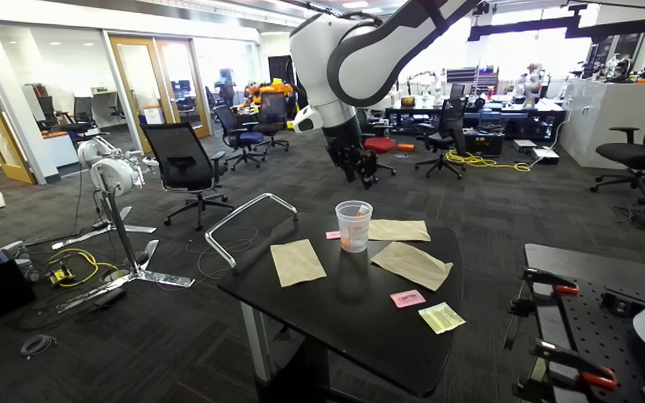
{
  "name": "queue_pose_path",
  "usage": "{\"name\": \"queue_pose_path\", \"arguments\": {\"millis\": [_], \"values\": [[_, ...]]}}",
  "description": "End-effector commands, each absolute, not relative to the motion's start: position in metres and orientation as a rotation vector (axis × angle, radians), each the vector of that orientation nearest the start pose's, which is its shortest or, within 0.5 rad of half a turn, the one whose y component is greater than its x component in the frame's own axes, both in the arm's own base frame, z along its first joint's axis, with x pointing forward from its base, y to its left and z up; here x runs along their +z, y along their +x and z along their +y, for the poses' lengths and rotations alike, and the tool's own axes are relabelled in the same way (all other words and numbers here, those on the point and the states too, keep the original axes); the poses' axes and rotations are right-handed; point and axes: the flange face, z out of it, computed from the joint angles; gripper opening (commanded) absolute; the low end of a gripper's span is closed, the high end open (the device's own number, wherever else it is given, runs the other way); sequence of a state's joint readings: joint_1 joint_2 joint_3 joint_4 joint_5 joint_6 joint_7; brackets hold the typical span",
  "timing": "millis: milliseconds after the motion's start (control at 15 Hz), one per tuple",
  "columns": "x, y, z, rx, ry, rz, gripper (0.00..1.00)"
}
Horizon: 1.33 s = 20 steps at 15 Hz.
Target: Take the marker out of the cup and put it on the table
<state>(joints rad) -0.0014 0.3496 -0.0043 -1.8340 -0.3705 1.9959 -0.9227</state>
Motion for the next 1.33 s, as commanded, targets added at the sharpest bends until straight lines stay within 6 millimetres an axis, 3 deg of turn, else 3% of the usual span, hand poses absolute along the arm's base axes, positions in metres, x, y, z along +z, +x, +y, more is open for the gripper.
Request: {"name": "queue_pose_path", "arguments": {"millis": [0,1267], "values": [[0.327,0.630,-0.028,0.499,-2.795,-1.788,0.59],[0.296,0.647,-0.028,0.475,-2.768,-1.836,0.54]]}}
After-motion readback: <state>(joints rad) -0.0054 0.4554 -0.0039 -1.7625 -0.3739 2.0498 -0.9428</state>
